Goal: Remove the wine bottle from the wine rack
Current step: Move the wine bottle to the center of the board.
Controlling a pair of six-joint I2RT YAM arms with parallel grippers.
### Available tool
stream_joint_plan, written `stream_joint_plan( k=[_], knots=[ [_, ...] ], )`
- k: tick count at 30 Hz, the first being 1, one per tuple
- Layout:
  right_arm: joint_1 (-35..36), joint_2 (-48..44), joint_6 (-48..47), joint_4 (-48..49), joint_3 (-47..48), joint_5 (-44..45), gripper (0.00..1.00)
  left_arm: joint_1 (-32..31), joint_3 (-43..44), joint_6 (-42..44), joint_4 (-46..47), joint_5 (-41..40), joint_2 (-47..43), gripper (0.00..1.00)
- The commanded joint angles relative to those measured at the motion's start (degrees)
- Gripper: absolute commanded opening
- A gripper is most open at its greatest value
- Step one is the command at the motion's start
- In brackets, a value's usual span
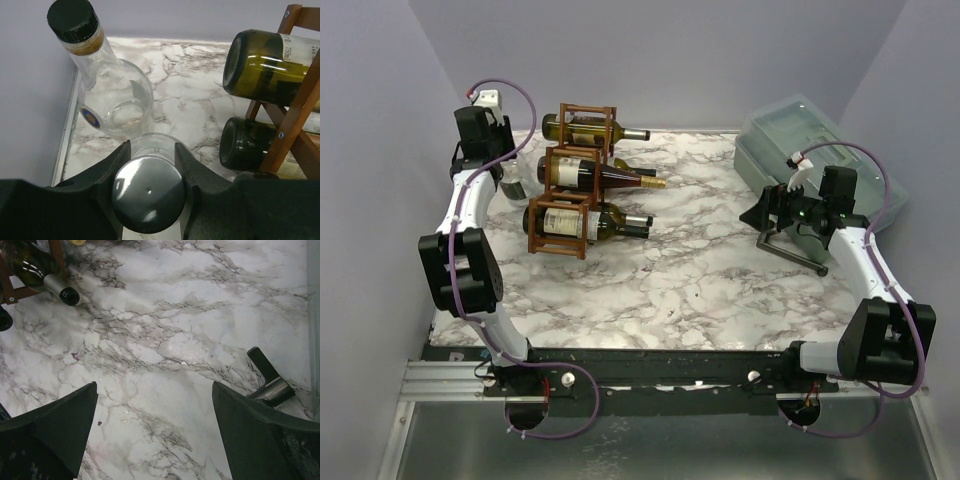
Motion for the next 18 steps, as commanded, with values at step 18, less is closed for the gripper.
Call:
stream_joint_plan(
  k=[18],
  knots=[
    [-0.2,0.8,-1.4,-1.8,1.9,-1.3,1.0,-0.8,6.4,0.8,9.1,-0.3,2.2,0.24]
  ],
)
